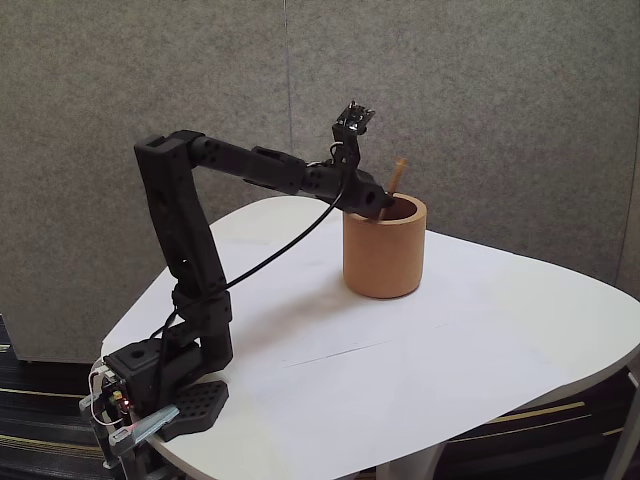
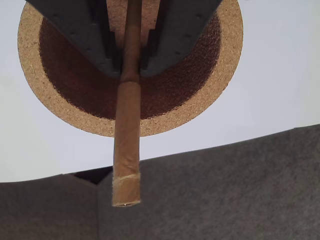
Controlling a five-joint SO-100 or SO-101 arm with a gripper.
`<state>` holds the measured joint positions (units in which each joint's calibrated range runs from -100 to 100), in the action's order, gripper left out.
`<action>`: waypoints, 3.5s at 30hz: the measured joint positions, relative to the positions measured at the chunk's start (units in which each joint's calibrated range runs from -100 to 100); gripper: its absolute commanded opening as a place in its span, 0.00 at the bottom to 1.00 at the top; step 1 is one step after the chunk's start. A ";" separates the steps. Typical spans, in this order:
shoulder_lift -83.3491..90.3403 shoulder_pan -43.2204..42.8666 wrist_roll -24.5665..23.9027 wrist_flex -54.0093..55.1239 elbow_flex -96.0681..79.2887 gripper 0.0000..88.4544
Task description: Grab the pen and put it in the pen holder.
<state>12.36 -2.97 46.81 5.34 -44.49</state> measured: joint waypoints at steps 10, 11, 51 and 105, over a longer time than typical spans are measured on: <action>0.00 0.00 0.00 0.00 0.00 0.01; 0.00 0.00 0.00 0.00 0.00 0.01; 0.00 0.07 0.00 0.00 0.72 0.25; 61.47 -6.39 -44.20 -63.47 -27.44 0.24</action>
<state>73.84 -9.36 2.61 -58.14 -71.93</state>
